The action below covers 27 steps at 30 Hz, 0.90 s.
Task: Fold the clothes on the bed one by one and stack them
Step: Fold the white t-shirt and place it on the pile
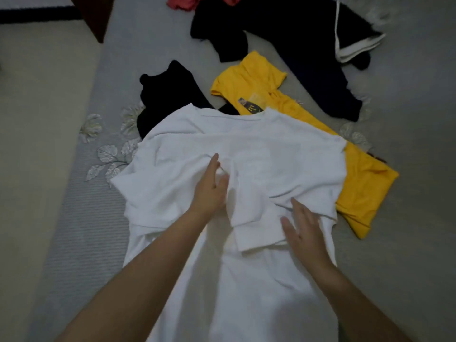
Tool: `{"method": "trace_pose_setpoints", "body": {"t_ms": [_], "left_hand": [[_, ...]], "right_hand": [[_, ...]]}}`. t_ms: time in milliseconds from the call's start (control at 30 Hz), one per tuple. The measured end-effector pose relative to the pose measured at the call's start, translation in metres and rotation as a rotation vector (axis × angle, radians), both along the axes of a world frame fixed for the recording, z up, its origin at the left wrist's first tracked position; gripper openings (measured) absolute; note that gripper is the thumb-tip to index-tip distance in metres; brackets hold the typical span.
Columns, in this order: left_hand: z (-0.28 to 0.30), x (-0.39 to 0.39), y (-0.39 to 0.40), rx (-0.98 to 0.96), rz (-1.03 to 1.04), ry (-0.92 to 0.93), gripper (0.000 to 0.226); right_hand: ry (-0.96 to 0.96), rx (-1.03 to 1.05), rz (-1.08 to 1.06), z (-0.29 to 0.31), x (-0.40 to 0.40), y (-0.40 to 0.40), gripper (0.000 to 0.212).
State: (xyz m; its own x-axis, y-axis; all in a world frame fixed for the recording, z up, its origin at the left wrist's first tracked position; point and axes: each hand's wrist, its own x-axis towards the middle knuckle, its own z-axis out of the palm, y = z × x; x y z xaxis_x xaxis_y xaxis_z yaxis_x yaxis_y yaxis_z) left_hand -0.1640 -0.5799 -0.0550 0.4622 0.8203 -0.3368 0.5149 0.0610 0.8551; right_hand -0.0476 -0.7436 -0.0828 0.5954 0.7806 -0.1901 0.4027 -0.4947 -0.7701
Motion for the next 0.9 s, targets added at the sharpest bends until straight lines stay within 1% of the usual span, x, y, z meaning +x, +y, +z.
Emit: {"method": "trace_pose_setpoints", "body": {"t_ms": [33,67,100,133,167,200,233,267,300,367,400,433,500,533,567,600,633,667,733,767,833,867,900], "left_hand": [[-0.006,-0.014,0.005,0.138,-0.006,0.109,0.048],[-0.013,-0.030,0.012,0.252,-0.018,0.214,0.045],[-0.017,-0.044,0.020,0.345,-0.041,0.313,0.046],[-0.022,-0.059,0.028,0.408,-0.063,0.404,0.048],[-0.027,-0.072,0.037,0.451,-0.078,0.484,0.053],[-0.032,-0.085,0.047,0.470,-0.084,0.558,0.058],[-0.037,-0.096,0.057,0.481,-0.086,0.631,0.063],[-0.042,-0.106,0.068,0.484,-0.089,0.701,0.067],[-0.048,-0.115,0.078,0.478,-0.099,0.760,0.071],[-0.055,-0.126,0.094,0.424,-0.113,0.836,0.072],[-0.056,-0.128,0.099,0.386,-0.119,0.868,0.068],[-0.055,-0.128,0.102,0.359,-0.130,0.896,0.063],[-0.052,-0.125,0.107,0.411,-0.131,0.889,0.052],[-0.047,-0.122,0.109,0.461,-0.120,0.840,0.045],[-0.042,-0.118,0.110,0.491,-0.112,0.770,0.040],[-0.037,-0.115,0.112,0.510,-0.118,0.694,0.036],[-0.031,-0.110,0.114,0.549,-0.139,0.623,0.034],[-0.025,-0.105,0.118,0.613,-0.162,0.555,0.032],[-0.014,-0.094,0.130,0.763,-0.242,0.428,0.034],[-0.010,-0.088,0.136,0.820,-0.291,0.381,0.035],[-0.010,-0.078,0.150,0.918,-0.340,0.327,0.033],[-0.015,-0.075,0.158,0.932,-0.346,0.339,0.033],[-0.020,-0.073,0.163,0.910,-0.330,0.392,0.036]], "right_hand": [[-0.038,-0.058,0.090,-0.005,-0.010,0.007,0.097],[-0.107,-0.167,0.148,-0.011,-0.021,0.015,0.105],[-0.195,-0.295,0.200,-0.015,-0.030,0.024,0.104],[-0.280,-0.369,0.240,-0.020,-0.038,0.032,0.096],[-0.378,-0.404,0.276,-0.026,-0.044,0.037,0.090],[-0.469,-0.435,0.302,-0.033,-0.047,0.040,0.091],[-0.506,-0.440,0.321,-0.041,-0.046,0.042,0.095],[-0.518,-0.424,0.344,-0.046,-0.042,0.041,0.093],[-0.540,-0.355,0.370,-0.048,-0.036,0.040,0.081],[-0.538,-0.132,0.435,-0.045,-0.018,0.037,0.042],[-0.462,-0.052,0.451,-0.040,-0.008,0.039,0.033],[-0.336,0.005,0.409,-0.031,0.004,0.040,0.034],[-0.026,0.016,0.133,-0.006,0.033,0.048,0.034],[0.097,-0.021,0.002,0.002,0.049,0.049,0.031],[0.169,-0.069,-0.115,0.008,0.066,0.048,0.027],[0.183,-0.114,-0.201,0.009,0.082,0.046,0.025],[0.135,-0.166,-0.270,0.011,0.093,0.046,0.026],[0.041,-0.217,-0.337,0.011,0.101,0.047,0.029],[-0.127,-0.283,-0.414,0.009,0.106,0.051,0.042],[-0.181,-0.291,-0.382,0.008,0.105,0.054,0.050],[-0.338,-0.366,-0.196,0.005,0.102,0.065,0.064],[-0.401,-0.427,-0.114,0.001,0.102,0.069,0.068],[-0.425,-0.509,-0.077,-0.003,0.101,0.073,0.071]]}}
